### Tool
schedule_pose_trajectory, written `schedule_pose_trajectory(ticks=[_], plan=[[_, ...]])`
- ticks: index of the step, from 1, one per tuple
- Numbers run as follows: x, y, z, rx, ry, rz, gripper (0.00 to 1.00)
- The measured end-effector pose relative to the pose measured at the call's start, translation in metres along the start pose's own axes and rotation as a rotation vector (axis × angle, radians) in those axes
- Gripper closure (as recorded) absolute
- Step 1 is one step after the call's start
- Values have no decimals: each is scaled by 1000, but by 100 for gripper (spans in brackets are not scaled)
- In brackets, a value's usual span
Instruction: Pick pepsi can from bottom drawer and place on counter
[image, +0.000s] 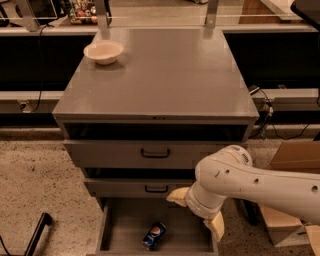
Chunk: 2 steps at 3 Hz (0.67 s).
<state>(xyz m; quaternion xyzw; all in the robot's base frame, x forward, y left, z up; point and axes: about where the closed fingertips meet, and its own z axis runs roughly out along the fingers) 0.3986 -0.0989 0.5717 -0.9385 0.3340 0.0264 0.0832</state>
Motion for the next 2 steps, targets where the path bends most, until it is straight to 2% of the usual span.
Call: schedule_pose_trajectory(ticks=[1, 2], plan=[[0, 0, 0, 0, 0, 0, 0], [21, 2, 24, 60, 1, -55, 0]])
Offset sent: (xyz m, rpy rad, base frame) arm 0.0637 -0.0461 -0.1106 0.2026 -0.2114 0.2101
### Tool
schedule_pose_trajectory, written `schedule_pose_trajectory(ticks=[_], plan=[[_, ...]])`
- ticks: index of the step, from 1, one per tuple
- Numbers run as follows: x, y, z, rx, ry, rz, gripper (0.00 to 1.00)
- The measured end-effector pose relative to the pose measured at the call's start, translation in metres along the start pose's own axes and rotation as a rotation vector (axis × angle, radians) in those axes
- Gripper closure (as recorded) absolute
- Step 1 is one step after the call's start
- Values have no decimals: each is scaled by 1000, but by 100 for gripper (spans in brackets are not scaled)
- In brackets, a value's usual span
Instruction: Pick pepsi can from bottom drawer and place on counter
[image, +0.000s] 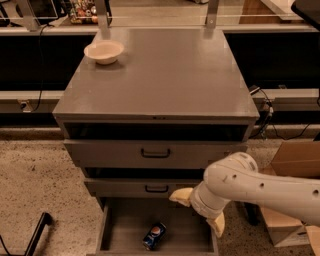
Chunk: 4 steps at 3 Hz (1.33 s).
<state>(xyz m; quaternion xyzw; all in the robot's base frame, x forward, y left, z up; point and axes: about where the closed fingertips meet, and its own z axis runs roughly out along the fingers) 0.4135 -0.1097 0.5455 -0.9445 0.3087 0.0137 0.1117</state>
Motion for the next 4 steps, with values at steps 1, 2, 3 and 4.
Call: schedule_pose_trajectory(ticks=[1, 2, 3, 4], plan=[[23, 4, 33, 135, 32, -129, 0], [24, 5, 39, 154, 37, -201, 0], [24, 5, 39, 153, 37, -202, 0], [31, 0, 54, 195, 10, -212, 0]])
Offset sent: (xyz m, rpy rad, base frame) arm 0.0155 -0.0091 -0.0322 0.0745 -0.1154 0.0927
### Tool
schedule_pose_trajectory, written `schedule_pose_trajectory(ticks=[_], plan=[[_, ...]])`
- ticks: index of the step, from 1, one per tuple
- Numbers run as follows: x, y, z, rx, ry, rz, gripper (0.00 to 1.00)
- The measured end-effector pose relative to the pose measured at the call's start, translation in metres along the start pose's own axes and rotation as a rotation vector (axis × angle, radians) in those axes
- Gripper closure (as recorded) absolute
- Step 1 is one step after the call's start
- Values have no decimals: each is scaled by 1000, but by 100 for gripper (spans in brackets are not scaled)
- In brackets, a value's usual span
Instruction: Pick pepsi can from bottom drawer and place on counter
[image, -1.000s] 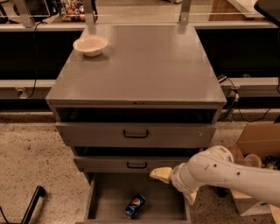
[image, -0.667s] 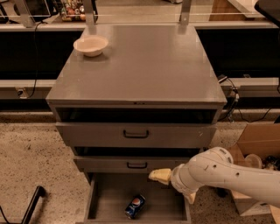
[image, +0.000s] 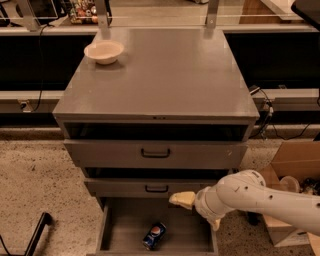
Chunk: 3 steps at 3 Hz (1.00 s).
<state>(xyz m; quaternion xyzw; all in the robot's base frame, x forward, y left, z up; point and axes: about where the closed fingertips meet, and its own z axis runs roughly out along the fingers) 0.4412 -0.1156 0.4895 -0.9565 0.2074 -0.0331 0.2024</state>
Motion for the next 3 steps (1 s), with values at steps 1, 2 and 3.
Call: schedule_pose_trajectory(ticks=[1, 2, 3], plan=[[39, -11, 35, 168, 8, -3, 0], [53, -9, 87, 248, -1, -39, 0], [55, -5, 139, 231, 3, -59, 0]])
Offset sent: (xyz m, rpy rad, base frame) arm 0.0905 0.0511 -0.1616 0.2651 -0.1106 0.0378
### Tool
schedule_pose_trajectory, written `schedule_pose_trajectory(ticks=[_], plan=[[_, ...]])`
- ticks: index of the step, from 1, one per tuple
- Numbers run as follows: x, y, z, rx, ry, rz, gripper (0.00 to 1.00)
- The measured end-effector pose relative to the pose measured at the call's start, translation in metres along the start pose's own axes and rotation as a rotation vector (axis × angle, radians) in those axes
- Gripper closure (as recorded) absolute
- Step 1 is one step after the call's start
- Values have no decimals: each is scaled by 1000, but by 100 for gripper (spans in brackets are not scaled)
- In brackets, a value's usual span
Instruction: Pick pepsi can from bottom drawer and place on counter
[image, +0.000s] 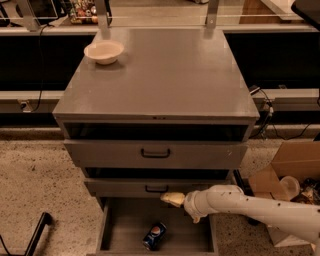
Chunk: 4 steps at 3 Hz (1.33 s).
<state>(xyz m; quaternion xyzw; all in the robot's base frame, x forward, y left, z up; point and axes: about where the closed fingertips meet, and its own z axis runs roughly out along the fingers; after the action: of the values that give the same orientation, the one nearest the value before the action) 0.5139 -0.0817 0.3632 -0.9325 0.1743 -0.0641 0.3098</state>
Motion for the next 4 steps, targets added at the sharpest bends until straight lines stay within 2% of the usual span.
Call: schedule_pose_trajectory(ticks=[1, 2, 4], plan=[[-20, 25, 49, 8, -14, -35, 0], [-21, 25, 50, 9, -15, -34, 0], [-28, 28, 95, 27, -20, -59, 0]])
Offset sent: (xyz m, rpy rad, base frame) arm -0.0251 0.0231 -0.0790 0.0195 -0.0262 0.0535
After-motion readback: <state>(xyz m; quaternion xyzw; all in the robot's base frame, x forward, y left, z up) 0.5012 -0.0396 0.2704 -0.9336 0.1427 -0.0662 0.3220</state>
